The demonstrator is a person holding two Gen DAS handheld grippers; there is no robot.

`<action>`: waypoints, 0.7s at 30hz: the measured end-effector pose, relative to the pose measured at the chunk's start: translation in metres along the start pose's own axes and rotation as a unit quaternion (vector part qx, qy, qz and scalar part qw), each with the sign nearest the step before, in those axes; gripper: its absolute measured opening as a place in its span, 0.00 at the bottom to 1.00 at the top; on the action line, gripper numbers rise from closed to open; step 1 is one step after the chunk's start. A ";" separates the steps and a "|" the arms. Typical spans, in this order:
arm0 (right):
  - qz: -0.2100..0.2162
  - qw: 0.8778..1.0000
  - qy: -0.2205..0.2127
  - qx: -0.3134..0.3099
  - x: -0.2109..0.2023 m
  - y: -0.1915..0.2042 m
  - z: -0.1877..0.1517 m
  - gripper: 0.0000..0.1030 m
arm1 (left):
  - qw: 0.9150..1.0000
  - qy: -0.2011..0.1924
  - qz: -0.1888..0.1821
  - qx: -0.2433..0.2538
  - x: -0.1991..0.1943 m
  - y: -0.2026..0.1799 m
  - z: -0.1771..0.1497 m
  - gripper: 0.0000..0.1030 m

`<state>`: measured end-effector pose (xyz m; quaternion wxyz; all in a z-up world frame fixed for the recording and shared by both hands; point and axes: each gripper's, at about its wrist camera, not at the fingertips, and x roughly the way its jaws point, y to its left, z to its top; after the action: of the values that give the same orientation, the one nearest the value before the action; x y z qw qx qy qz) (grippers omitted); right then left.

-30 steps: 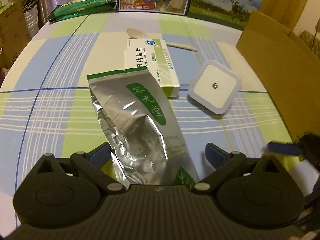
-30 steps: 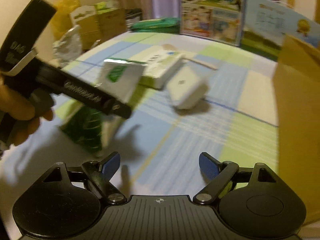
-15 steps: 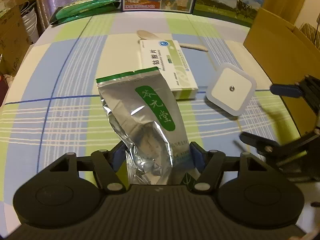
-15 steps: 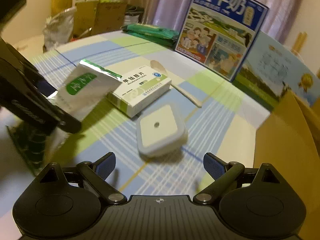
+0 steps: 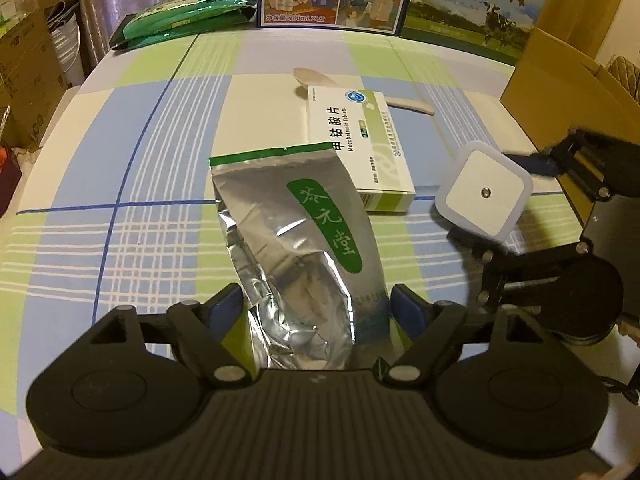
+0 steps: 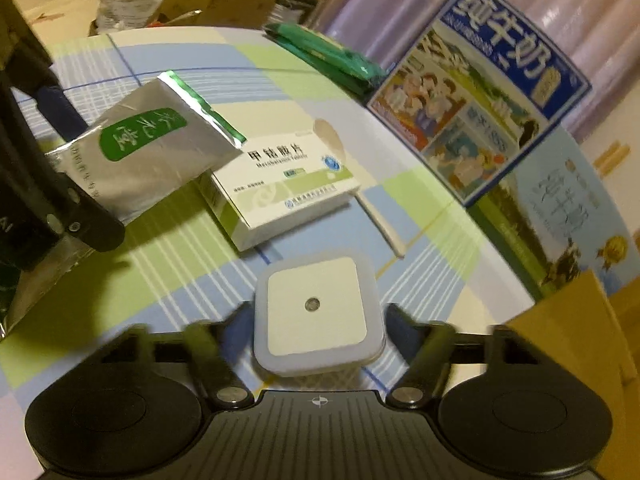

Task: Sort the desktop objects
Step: 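Grasp the silver foil tea bag with the left tool while the right tool grasps the white night light, then lift the tea bag and night light and carry both toward the cardboard box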

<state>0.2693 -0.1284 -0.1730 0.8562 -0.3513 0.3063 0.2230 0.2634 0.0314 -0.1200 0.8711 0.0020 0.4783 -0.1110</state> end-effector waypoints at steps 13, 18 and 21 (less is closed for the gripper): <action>0.089 0.935 0.057 0.338 -0.092 -0.032 -0.065 0.61 | 0.998 0.031 -0.035 0.040 -0.024 -0.023 -0.031 0.54; 0.099 0.914 0.073 0.387 -0.134 -0.019 -0.096 0.61 | 0.995 0.037 -0.063 0.068 -0.043 -0.044 -0.059 0.55; 0.099 0.910 0.078 0.395 -0.147 -0.011 -0.109 0.61 | 0.995 0.037 -0.064 0.069 -0.045 -0.051 -0.069 0.61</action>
<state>0.1310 -0.2405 -0.1301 0.8720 0.0318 0.4683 0.1391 0.1729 -0.0022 -0.1143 0.8415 0.0355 0.5010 -0.1989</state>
